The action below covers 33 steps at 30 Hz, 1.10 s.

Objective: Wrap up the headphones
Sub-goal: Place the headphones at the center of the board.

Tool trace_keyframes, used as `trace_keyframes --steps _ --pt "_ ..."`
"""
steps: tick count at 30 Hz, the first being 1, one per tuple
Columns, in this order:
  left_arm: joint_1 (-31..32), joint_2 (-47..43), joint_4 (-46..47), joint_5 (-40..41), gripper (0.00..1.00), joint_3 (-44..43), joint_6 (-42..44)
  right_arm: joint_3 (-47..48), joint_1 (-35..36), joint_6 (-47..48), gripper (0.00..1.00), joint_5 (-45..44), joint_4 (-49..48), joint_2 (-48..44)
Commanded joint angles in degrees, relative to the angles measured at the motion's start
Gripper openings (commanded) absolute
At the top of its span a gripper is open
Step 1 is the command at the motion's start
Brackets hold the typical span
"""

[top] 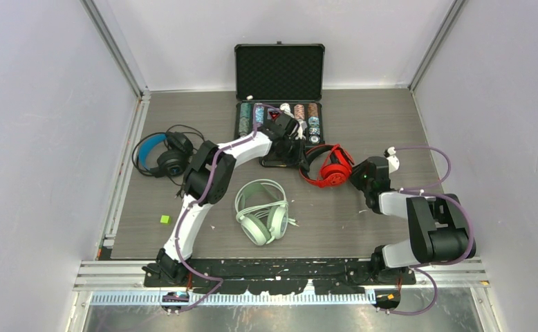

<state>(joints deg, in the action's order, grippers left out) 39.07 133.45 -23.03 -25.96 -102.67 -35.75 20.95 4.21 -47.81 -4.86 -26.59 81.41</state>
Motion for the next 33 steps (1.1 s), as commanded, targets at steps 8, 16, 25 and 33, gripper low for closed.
trace_keyframes --steps 8,16,25,33 --pt "1.4 -1.1 -2.0 3.1 0.00 1.2 0.9 2.9 -1.2 -6.6 0.43 -2.8 5.6 0.4" --pt "1.6 -1.3 -3.2 3.5 0.00 2.2 1.6 2.2 -3.4 -8.4 0.32 -0.8 3.0 1.4" --pt "2.3 -1.3 -4.9 7.0 0.00 2.8 3.6 2.8 -9.3 -12.2 0.28 7.2 2.6 0.2" --pt "5.9 -1.6 -13.2 17.4 0.00 3.3 8.2 12.2 -13.2 -10.2 0.38 0.1 24.7 -12.4"
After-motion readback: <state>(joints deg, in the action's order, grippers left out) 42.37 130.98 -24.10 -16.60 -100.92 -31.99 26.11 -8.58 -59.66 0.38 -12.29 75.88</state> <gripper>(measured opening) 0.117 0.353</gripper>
